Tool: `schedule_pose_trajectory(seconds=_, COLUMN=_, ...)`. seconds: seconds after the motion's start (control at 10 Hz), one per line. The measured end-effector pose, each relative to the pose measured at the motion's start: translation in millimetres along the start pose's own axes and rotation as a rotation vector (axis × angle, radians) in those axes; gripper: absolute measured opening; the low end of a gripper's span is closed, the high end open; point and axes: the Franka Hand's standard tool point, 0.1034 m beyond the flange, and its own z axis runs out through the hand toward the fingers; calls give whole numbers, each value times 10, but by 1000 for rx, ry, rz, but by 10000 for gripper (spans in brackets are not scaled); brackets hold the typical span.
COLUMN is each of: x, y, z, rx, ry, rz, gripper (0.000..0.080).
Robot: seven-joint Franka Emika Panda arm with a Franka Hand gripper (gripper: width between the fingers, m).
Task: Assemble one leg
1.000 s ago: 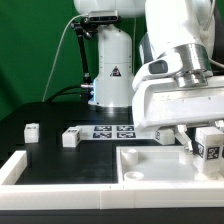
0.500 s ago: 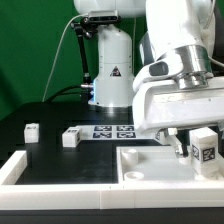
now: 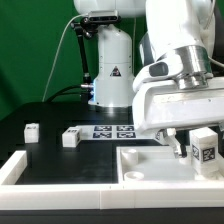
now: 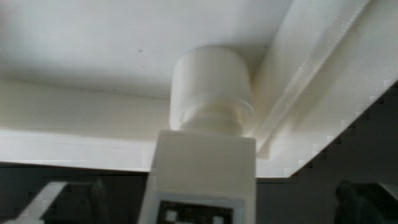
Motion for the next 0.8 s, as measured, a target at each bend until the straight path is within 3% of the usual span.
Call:
schedule_pose_trajectory(seconds=0.3, x=174, y=23, z=-184, rx=8, ry=-29, rz=-4, gripper=649)
schedule_pose_trajectory(seconds=0.6, x=269, y=51, z=-181, rx=14, ry=-50, rz=-1, gripper=649)
schedule_pose_trajectory(seconds=0.7, x=209, y=2, z=-143, rx=46, ry=-162, rz=6, gripper=649)
schedule_pose_trajectory(seconds=0.8, x=269, y=12, z=-143, rx=73, ry=-257, rz=8, gripper=649)
